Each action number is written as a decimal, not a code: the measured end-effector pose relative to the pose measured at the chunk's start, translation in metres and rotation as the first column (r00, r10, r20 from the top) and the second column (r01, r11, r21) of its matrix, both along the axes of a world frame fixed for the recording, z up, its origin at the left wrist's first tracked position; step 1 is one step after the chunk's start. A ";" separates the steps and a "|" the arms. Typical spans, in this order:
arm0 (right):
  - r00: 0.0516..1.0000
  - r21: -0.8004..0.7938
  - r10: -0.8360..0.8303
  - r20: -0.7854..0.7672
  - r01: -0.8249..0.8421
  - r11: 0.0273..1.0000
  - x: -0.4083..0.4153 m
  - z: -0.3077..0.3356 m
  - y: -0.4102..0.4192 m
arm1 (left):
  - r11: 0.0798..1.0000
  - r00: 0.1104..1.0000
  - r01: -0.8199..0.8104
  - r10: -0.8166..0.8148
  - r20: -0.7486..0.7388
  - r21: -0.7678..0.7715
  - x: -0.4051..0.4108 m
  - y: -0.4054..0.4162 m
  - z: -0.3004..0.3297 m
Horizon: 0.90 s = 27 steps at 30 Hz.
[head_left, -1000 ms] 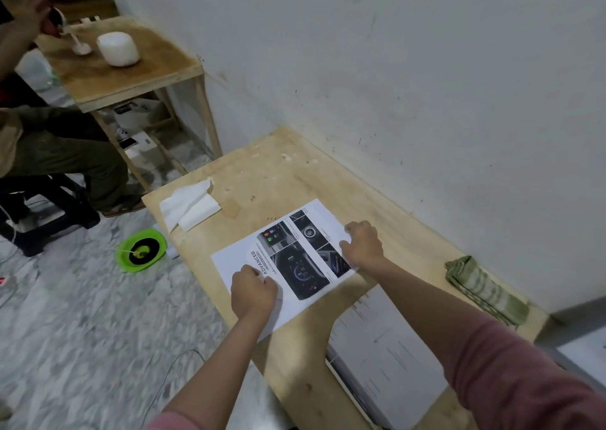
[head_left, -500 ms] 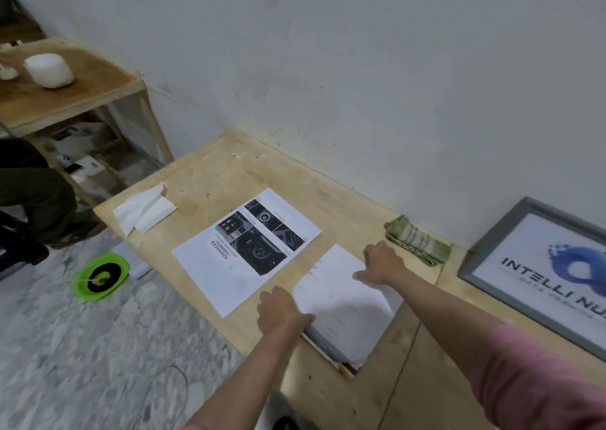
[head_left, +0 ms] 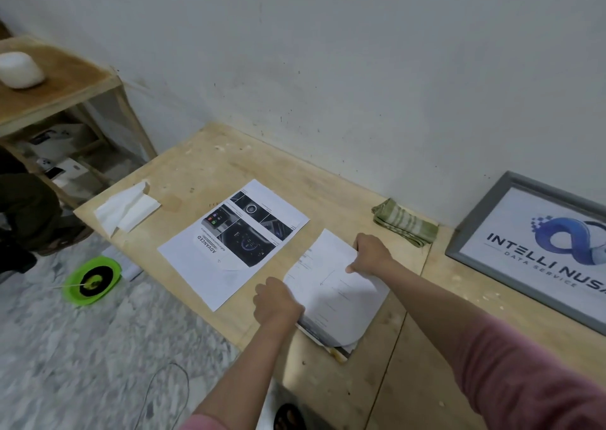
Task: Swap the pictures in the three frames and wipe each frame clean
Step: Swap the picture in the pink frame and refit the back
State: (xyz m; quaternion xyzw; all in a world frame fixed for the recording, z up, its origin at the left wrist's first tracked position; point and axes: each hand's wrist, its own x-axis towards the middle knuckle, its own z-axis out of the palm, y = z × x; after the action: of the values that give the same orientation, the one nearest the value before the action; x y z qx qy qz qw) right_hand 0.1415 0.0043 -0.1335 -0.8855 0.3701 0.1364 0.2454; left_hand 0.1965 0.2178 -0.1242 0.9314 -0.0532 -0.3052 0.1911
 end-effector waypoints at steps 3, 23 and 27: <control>0.998 0.047 -0.005 0.065 0.002 0.999 -0.004 0.000 0.003 | 1.000 1.000 -0.004 0.004 -0.014 -0.002 0.000 -0.001 -0.001; 0.905 0.409 -0.256 0.339 0.104 0.907 -0.042 0.049 -0.010 | 0.989 0.996 -0.080 0.084 0.029 -0.127 0.000 0.007 0.007; 0.887 0.422 -0.329 0.324 0.176 0.889 -0.067 0.068 -0.020 | 0.853 0.969 -0.228 0.149 -0.199 -0.469 -0.015 -0.005 0.019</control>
State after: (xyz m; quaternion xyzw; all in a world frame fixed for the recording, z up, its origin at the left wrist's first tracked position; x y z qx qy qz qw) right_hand 0.0745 -0.0158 -0.0650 -0.7729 0.3949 -0.0058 0.4966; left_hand 0.1811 0.2125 -0.1053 0.8269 -0.0216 -0.3331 0.4525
